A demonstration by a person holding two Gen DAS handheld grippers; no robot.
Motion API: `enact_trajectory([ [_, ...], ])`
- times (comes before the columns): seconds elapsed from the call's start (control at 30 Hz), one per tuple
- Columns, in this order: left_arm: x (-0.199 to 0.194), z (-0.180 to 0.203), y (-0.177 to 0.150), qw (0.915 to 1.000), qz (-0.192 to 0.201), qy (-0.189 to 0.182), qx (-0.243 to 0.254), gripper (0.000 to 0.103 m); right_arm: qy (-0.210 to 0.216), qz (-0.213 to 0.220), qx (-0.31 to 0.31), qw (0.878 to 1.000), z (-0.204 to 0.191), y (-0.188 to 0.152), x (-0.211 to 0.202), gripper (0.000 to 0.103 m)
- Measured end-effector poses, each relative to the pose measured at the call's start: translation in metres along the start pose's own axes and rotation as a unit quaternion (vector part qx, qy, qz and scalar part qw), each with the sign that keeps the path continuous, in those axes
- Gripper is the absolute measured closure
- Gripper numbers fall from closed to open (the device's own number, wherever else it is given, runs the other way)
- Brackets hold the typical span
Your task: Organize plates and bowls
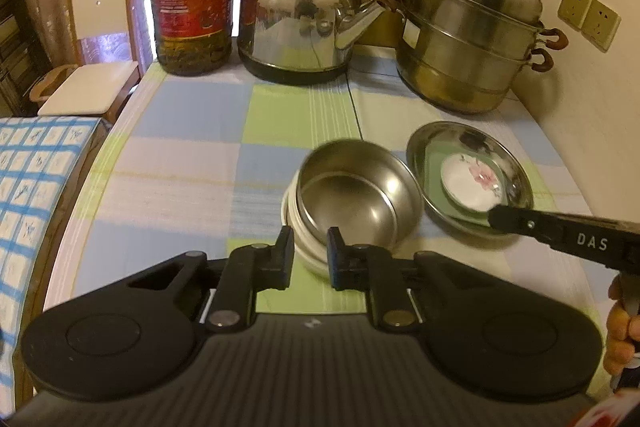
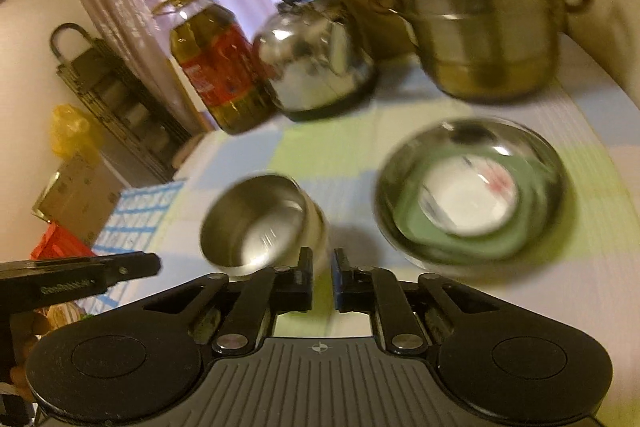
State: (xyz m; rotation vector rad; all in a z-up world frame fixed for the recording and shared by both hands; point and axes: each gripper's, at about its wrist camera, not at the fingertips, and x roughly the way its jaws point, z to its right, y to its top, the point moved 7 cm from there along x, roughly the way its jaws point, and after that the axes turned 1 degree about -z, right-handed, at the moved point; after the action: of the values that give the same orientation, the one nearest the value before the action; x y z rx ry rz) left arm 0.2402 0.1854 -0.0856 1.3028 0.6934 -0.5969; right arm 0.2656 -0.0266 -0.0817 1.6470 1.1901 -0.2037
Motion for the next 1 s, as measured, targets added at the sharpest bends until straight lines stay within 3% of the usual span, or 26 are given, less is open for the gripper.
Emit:
enact_trajectory([
  [0.17,0.026,0.001,0.014,0.9999,-0.006,-0.010,0.004,0.097,0.008,0.015,-0.012,1.000,-0.010,0.013,0.028,0.100],
  [0.43,0.051,0.002,0.024,0.9996,-0.015,-0.020,0.016,0.098,0.004,0.007,-0.010,1.000,-0.006,0.015,0.056,0.101],
  [1.0,0.075,-0.006,0.020,0.9986,-0.046,-0.026,0.006,0.099,0.004,-0.027,0.022,0.999,0.007,0.003,0.078,0.101],
])
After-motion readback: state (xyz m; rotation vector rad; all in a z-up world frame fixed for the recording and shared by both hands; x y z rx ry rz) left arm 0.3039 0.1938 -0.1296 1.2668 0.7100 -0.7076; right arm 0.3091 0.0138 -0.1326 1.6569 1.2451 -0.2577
